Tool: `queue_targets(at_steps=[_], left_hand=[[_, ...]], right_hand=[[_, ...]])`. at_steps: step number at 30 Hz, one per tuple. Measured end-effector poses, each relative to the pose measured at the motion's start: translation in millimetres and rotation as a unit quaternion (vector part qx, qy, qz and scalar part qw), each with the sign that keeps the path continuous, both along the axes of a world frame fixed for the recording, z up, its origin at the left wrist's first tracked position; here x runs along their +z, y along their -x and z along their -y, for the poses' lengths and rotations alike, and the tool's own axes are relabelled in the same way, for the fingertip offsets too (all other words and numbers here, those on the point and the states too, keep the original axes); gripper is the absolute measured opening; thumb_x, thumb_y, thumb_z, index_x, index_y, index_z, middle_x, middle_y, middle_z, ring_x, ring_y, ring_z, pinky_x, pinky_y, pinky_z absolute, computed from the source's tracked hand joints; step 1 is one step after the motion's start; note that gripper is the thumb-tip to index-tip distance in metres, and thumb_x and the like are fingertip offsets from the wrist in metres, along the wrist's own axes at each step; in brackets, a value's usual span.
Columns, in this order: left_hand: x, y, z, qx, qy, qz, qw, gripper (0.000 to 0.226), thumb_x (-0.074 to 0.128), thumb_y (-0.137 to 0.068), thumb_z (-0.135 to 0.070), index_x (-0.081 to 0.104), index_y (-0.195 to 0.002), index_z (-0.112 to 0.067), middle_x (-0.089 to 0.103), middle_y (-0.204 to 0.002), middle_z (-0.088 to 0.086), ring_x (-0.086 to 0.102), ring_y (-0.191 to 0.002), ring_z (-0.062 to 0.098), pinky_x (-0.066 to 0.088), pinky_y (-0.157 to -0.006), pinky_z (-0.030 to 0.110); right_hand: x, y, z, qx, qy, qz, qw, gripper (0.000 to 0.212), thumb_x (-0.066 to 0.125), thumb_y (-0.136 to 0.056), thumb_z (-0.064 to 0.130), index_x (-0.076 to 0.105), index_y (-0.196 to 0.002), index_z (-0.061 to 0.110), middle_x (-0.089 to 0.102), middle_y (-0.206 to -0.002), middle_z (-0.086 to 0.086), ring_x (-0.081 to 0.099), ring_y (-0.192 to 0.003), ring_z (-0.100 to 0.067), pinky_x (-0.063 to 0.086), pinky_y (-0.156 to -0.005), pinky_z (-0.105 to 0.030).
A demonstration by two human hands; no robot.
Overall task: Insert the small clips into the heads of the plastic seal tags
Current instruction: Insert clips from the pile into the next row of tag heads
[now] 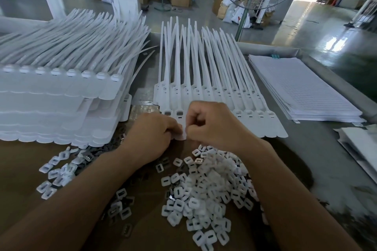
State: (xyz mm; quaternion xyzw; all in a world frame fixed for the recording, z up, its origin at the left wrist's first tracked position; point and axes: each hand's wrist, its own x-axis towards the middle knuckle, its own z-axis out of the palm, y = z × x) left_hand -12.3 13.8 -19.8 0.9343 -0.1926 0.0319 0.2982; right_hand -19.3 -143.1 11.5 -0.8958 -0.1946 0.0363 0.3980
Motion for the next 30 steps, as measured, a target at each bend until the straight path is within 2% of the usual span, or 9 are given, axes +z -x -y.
queue_targets(at_steps=[2,3,7,11,14,18,22,26,30], left_hand=[[-0.7,-1.4,0.3,0.000,-0.009,-0.002,1.000,0.029,0.052,-0.086,-0.005,0.070,-0.102,-0.021,0.066,-0.105,-0.013,0.056,-0.101,0.002,0.031,-0.091,0.011],[-1.3,-2.0,0.2,-0.001,-0.010,-0.004,1.000,0.029,0.052,-0.086,-0.004,0.070,-0.102,-0.021,0.066,-0.109,-0.012,0.056,-0.105,0.003,0.031,-0.094,0.013],[-5.0,-3.4,-0.7,-0.003,-0.008,-0.001,1.000,0.030,0.052,-0.085,-0.001,0.071,-0.100,-0.020,0.067,-0.109,-0.009,0.057,-0.104,0.004,0.034,-0.095,0.014],[-6.4,-3.3,-1.2,-0.005,-0.013,0.002,1.000,0.031,0.051,-0.085,-0.002,0.071,-0.101,-0.020,0.066,-0.110,-0.007,0.056,-0.106,0.007,0.033,-0.098,0.017],[-6.4,-2.9,-0.9,-0.008,-0.015,0.009,1.000,0.032,0.051,-0.084,-0.001,0.071,-0.101,-0.019,0.066,-0.110,-0.007,0.057,-0.106,0.007,0.033,-0.097,0.016],[-7.4,-3.0,-1.0,-0.004,-0.014,0.008,1.000,0.032,0.051,-0.085,-0.002,0.070,-0.102,-0.020,0.067,-0.110,-0.007,0.057,-0.104,0.006,0.032,-0.093,0.013],[-8.9,-3.2,-0.7,-0.008,-0.021,0.013,1.000,0.029,0.051,-0.086,-0.004,0.070,-0.101,-0.020,0.066,-0.111,-0.009,0.056,-0.104,0.005,0.030,-0.090,0.011],[-9.8,-3.6,-0.1,-0.007,-0.027,0.015,1.000,0.029,0.051,-0.087,-0.006,0.070,-0.102,-0.021,0.066,-0.112,-0.009,0.056,-0.104,0.005,0.030,-0.090,0.013],[-9.6,-3.6,0.2,-0.009,-0.028,0.014,0.999,0.028,0.051,-0.087,-0.006,0.070,-0.103,-0.021,0.065,-0.112,-0.009,0.056,-0.105,0.005,0.031,-0.091,0.014]], right_hand=[[-0.9,-5.1,7.2,-0.042,-0.039,0.009,0.998,0.020,0.066,-0.076,0.006,0.058,-0.065,0.020,0.065,-0.059,0.005,0.064,-0.054,-0.007,0.055,-0.053,-0.024],[-1.7,-8.1,11.2,-0.061,-0.048,0.015,0.997,0.018,0.068,-0.076,0.008,0.059,-0.066,0.020,0.066,-0.060,0.003,0.065,-0.056,-0.006,0.055,-0.053,-0.022],[-8.4,-21.1,27.5,-0.136,-0.090,0.006,0.987,0.015,0.076,-0.072,0.010,0.065,-0.071,0.021,0.068,-0.063,0.004,0.065,-0.058,-0.008,0.056,-0.058,-0.023],[-15.4,-29.4,40.0,-0.194,-0.125,0.004,0.973,0.016,0.068,-0.080,0.006,0.065,-0.077,0.021,0.070,-0.072,0.001,0.067,-0.061,-0.007,0.053,-0.060,-0.015],[-19.1,-33.6,47.9,-0.231,-0.097,0.043,0.967,0.016,0.065,-0.084,0.008,0.061,-0.087,0.024,0.065,-0.073,0.010,0.063,-0.061,0.003,0.048,-0.058,-0.007],[-23.7,-36.9,51.9,-0.225,-0.022,0.069,0.972,0.013,0.065,-0.083,0.009,0.069,-0.087,0.021,0.058,-0.070,0.024,0.054,-0.063,0.016,0.037,-0.060,0.005],[-28.1,-38.8,52.5,-0.222,0.016,0.051,0.974,0.017,0.059,-0.087,0.009,0.071,-0.085,0.020,0.054,-0.070,0.027,0.052,-0.065,0.014,0.036,-0.056,0.004],[-30.9,-40.4,51.1,-0.208,0.044,0.035,0.976,0.024,0.056,-0.088,0.007,0.067,-0.077,0.025,0.053,-0.068,0.025,0.050,-0.065,0.009,0.036,-0.054,-0.001],[-35.0,-43.4,49.7,-0.210,0.057,0.043,0.975,0.019,0.058,-0.087,0.007,0.070,-0.084,0.021,0.054,-0.068,0.023,0.051,-0.069,0.006,0.035,-0.064,-0.006]])
